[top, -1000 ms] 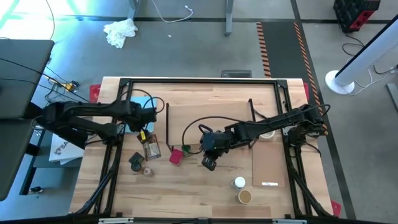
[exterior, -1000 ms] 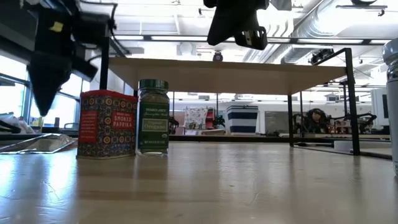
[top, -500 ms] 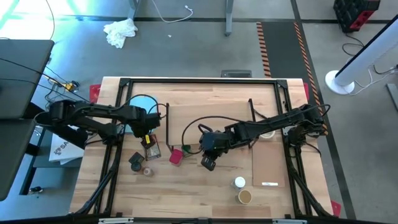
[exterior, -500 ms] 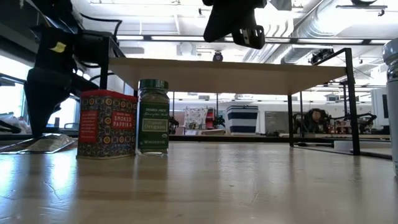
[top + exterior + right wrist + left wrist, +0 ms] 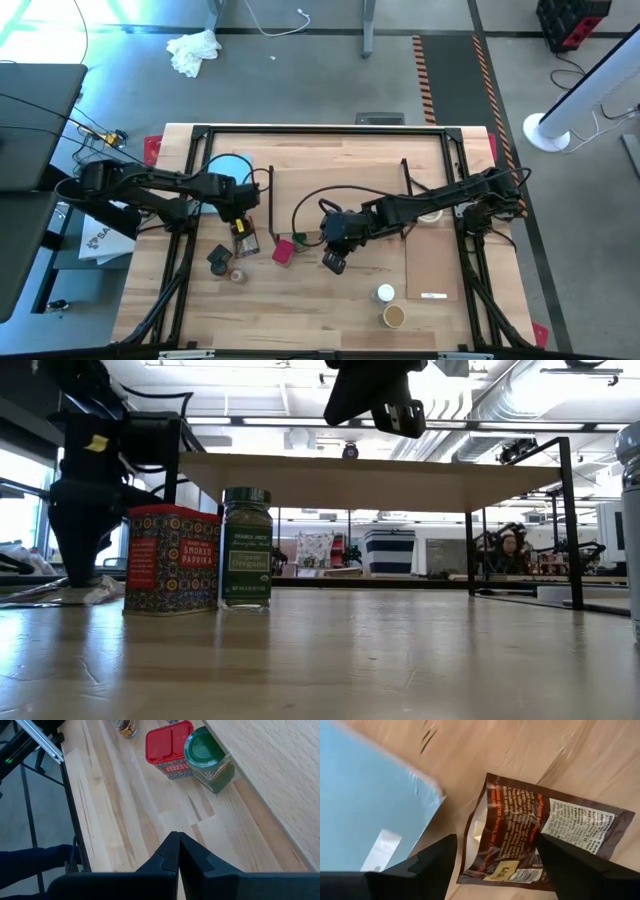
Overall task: Shelf spices
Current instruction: Move the orange seasoning bag to the bottom right of the table
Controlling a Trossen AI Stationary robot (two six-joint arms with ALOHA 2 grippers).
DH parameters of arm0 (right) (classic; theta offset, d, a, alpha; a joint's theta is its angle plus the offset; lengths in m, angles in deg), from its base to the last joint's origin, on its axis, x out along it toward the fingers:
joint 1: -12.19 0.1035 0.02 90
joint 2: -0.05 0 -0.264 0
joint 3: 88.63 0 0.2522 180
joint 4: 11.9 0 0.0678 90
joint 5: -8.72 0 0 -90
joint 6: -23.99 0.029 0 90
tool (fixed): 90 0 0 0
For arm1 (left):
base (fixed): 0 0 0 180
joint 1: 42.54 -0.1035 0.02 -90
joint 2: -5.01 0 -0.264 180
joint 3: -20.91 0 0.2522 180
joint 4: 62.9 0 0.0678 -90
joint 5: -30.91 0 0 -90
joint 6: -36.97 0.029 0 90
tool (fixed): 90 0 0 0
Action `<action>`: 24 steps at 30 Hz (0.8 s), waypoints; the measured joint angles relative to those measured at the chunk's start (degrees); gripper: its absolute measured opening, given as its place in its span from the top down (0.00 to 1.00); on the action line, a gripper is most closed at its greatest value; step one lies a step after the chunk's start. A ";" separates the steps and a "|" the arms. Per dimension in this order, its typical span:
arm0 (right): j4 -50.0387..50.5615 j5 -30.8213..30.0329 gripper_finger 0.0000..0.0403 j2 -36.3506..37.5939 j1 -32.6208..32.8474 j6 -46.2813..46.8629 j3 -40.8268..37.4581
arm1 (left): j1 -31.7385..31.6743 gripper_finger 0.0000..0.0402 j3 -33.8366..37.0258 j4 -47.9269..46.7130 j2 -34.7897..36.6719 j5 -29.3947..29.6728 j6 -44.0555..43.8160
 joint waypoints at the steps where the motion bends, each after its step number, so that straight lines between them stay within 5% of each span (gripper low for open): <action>1: -0.08 0.00 1.00 0.00 0.00 0.02 0.00 | 0.02 0.34 0.00 0.52 0.05 0.03 -0.30; 5: -0.14 0.00 1.00 0.00 -0.06 -0.04 0.00 | 0.41 0.50 0.00 0.61 0.08 0.64 -3.12; 11: -0.14 0.00 1.00 0.00 -0.13 -0.27 0.00 | 0.77 0.92 -0.65 -0.41 1.52 1.82 -4.85; 24: -5.92 3.28 1.00 0.00 -0.13 -1.98 0.00 | 0.75 0.94 -12.78 -20.20 15.24 8.47 -3.47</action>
